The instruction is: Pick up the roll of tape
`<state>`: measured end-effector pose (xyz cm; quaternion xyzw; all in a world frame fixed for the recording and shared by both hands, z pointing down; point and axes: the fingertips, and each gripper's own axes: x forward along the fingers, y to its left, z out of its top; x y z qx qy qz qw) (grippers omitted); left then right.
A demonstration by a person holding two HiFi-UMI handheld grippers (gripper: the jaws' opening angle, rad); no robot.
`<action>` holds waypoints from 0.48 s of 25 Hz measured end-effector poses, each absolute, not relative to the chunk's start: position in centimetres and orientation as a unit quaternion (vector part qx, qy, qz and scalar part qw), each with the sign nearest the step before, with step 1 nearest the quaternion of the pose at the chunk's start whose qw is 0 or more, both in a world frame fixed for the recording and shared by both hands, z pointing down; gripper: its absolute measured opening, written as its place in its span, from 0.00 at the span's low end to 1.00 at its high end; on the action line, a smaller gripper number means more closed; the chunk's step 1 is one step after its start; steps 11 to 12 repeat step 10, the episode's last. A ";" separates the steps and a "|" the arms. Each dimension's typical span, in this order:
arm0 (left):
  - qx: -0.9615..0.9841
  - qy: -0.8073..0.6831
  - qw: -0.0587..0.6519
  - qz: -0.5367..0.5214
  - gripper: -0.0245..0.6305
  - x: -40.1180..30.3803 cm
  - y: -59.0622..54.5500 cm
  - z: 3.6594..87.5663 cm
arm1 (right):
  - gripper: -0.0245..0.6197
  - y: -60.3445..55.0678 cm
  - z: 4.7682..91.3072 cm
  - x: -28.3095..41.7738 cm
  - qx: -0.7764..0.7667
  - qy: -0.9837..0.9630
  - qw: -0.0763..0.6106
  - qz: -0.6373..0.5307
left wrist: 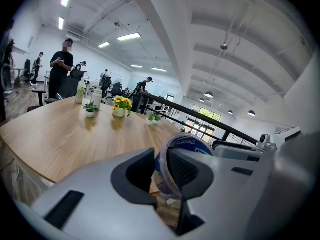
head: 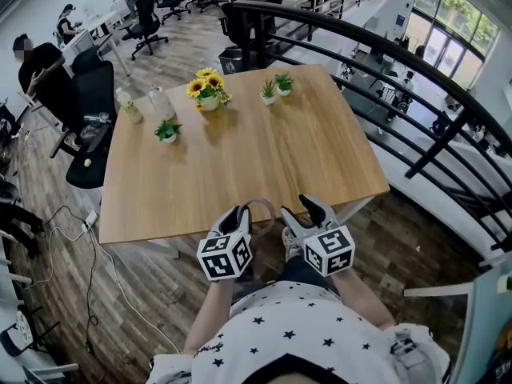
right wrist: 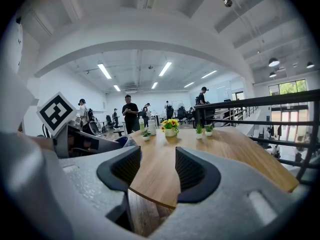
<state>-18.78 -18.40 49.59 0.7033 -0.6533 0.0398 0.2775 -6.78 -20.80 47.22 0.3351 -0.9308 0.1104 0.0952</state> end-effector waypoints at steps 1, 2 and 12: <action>0.703 -0.653 0.278 0.040 0.15 -18.8 -18.4 49.7 | 0.37 -20.8 47.3 -6.8 0.335 -0.931 0.095 0.111; 0.703 -0.653 0.278 0.040 0.15 -18.9 -18.4 49.7 | 0.37 -20.8 47.4 -6.9 0.335 -0.931 0.096 0.111; 0.701 -0.654 0.280 0.037 0.15 -19.4 -18.7 49.8 | 0.37 -21.3 47.6 -7.3 0.337 -0.930 0.098 0.112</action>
